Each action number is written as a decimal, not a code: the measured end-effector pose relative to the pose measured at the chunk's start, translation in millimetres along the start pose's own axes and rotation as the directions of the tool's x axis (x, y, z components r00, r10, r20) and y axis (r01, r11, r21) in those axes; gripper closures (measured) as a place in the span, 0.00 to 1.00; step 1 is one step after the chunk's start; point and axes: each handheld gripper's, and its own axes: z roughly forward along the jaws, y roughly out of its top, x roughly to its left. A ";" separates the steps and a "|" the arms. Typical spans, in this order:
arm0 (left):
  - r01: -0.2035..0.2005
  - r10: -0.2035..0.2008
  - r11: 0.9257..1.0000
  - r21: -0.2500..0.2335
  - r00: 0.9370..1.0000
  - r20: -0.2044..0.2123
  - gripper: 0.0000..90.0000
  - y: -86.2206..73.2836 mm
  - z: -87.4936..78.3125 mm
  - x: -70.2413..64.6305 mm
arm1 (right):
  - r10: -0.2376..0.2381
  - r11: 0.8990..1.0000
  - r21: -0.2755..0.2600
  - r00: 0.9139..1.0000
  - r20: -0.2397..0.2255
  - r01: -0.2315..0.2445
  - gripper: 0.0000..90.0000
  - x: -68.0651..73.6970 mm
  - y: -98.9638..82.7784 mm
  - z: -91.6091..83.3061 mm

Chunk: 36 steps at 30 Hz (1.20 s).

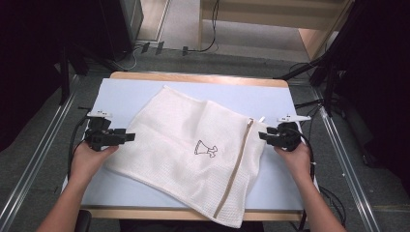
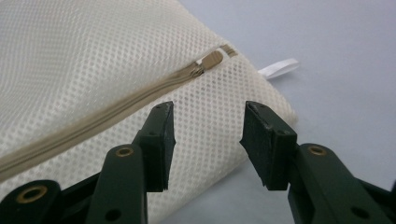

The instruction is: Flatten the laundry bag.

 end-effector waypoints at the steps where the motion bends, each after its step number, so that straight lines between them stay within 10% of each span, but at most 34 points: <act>1: 0.006 -0.006 1.000 -0.009 1.000 -0.003 0.52 -3.4 -3.0 0.3 | 0.002 1.000 -0.004 1.000 0.002 -0.002 0.62 -1.4 2.1 1.8; 20: 0.094 -0.091 0.994 0.064 0.995 -0.042 0.52 -37.7 5.3 26.9 | 0.031 0.999 0.043 0.997 0.071 -0.034 0.57 -27.0 14.7 47.3; 26: 0.105 -0.109 0.988 0.112 0.994 0.024 0.91 -35.8 13.3 22.6 | 0.039 0.997 0.068 0.998 0.051 -0.042 0.89 -24.4 15.1 44.9; 36: 0.122 -0.122 0.992 0.044 0.992 0.010 0.97 -2.2 20.5 40.9 | 0.071 0.993 0.094 0.997 0.041 -0.075 0.92 -22.4 15.5 34.2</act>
